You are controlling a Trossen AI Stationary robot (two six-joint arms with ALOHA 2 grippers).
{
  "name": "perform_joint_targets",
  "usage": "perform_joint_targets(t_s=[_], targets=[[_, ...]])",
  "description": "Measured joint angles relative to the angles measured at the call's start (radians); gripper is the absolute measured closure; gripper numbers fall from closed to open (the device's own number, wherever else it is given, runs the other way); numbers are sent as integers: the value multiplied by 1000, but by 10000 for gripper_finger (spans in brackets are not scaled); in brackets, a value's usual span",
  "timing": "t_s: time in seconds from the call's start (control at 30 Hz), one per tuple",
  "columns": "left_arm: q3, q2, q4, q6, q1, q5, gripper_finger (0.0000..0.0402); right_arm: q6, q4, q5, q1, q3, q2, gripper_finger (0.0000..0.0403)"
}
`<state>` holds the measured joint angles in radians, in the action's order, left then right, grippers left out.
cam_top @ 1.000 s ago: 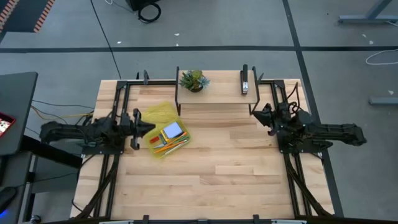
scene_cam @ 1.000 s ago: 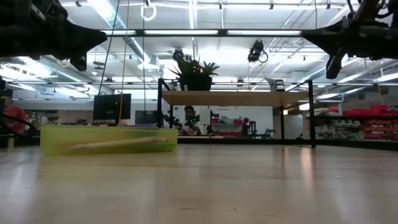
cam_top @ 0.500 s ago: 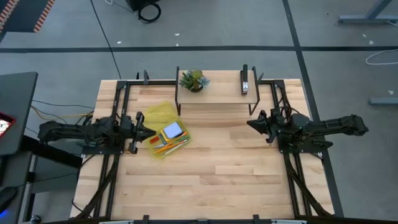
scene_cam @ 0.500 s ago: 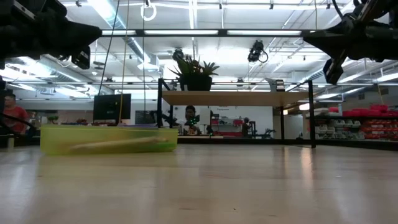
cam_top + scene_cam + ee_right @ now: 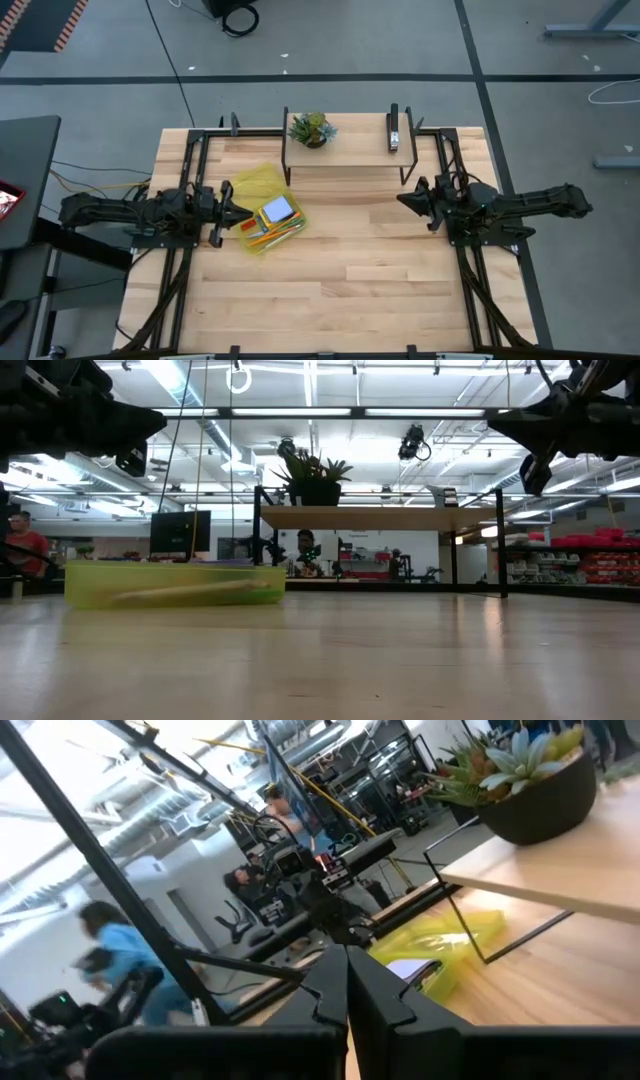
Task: Pack school essentials
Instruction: Return to Home Position
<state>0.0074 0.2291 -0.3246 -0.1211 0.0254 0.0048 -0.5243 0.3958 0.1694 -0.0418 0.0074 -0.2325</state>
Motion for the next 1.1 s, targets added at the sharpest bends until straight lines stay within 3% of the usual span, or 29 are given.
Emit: perform_joint_targets(t_s=[0.13,1.1], targets=[[0,0,-1,-54,0,0,362,64,-1,-2,0,0,0,393],[0,0,0,-50,0,0,371,57,-2,-3,0,0,0,393]])
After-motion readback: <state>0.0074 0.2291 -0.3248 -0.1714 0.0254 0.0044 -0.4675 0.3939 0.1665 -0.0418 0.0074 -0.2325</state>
